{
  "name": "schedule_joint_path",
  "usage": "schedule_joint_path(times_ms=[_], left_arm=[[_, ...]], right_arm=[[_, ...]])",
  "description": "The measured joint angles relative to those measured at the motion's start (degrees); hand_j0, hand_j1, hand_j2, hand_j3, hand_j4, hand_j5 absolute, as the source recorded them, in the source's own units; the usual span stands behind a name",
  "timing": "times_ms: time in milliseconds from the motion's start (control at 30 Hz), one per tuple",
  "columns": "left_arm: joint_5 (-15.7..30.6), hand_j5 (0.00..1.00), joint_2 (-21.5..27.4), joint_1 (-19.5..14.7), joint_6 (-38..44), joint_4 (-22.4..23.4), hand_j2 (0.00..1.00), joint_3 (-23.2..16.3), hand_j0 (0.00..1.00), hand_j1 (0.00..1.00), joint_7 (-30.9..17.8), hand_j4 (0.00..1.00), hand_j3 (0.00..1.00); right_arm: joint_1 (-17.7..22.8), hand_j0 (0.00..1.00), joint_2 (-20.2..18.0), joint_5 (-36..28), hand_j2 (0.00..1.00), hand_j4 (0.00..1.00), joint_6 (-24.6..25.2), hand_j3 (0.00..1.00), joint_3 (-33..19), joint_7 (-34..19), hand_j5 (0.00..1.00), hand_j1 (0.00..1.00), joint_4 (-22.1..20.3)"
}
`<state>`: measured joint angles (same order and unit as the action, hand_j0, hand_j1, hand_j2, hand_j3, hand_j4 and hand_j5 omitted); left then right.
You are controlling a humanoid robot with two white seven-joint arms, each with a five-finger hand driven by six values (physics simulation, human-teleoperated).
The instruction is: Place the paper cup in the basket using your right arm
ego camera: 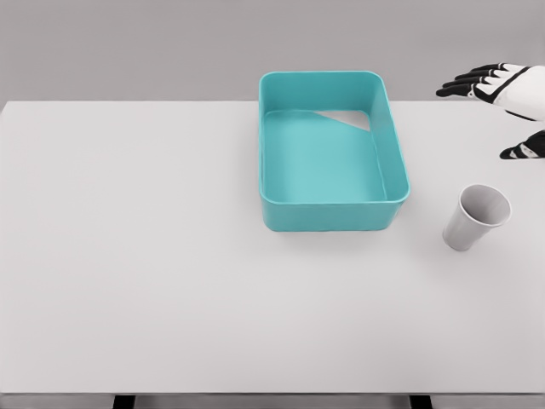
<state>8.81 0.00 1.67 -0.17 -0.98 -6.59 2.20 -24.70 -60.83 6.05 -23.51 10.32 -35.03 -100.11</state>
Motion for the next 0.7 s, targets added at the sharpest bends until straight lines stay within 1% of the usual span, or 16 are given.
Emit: schedule_joint_path(times_ms=[167,200,267,400,467,567,633,700], left_arm=[[0.0,1.0,0.0,0.0,0.0,0.0,1.0,0.0,1.0,1.0,0.0,1.0,1.0],[0.0,1.0,0.0,0.0,0.0,0.0,1.0,0.0,1.0,1.0,0.0,1.0,1.0],[0.0,1.0,0.0,0.0,0.0,0.0,1.0,0.0,1.0,1.0,0.0,1.0,1.0],[0.0,1.0,0.0,0.0,0.0,0.0,1.0,0.0,1.0,1.0,0.0,1.0,1.0],[0.0,1.0,0.0,0.0,0.0,0.0,1.0,0.0,1.0,1.0,0.0,1.0,1.0],[0.0,1.0,0.0,0.0,0.0,0.0,1.0,0.0,1.0,1.0,0.0,1.0,1.0],[0.0,1.0,0.0,0.0,0.0,0.0,1.0,0.0,1.0,1.0,0.0,1.0,1.0],[0.0,1.0,0.0,0.0,0.0,0.0,1.0,0.0,1.0,1.0,0.0,1.0,1.0]], right_arm=[[-0.1,1.0,1.0,-0.6,1.0,1.0,0.3,1.0,-0.3,0.0,1.0,1.0,0.1],[0.0,1.0,1.2,-1.8,1.0,1.0,0.8,1.0,-0.5,0.0,1.0,1.0,0.6],[0.0,1.0,1.3,-6.8,1.0,1.0,2.3,1.0,-0.9,0.0,1.0,1.0,4.0],[0.0,1.0,1.4,-19.8,1.0,1.0,3.4,1.0,-2.1,0.0,1.0,1.0,15.9],[0.2,1.0,1.4,-26.7,1.0,1.0,3.5,1.0,-2.6,0.0,1.0,1.0,20.2],[1.3,1.0,1.4,-31.7,1.0,1.0,3.5,1.0,-2.1,0.0,1.0,1.0,23.1],[3.9,1.0,1.1,-32.6,1.0,1.0,3.2,1.0,-0.9,0.0,1.0,1.0,23.7],[5.7,1.0,0.8,-32.1,1.0,1.0,2.2,1.0,0.3,0.0,1.0,1.0,24.0]])
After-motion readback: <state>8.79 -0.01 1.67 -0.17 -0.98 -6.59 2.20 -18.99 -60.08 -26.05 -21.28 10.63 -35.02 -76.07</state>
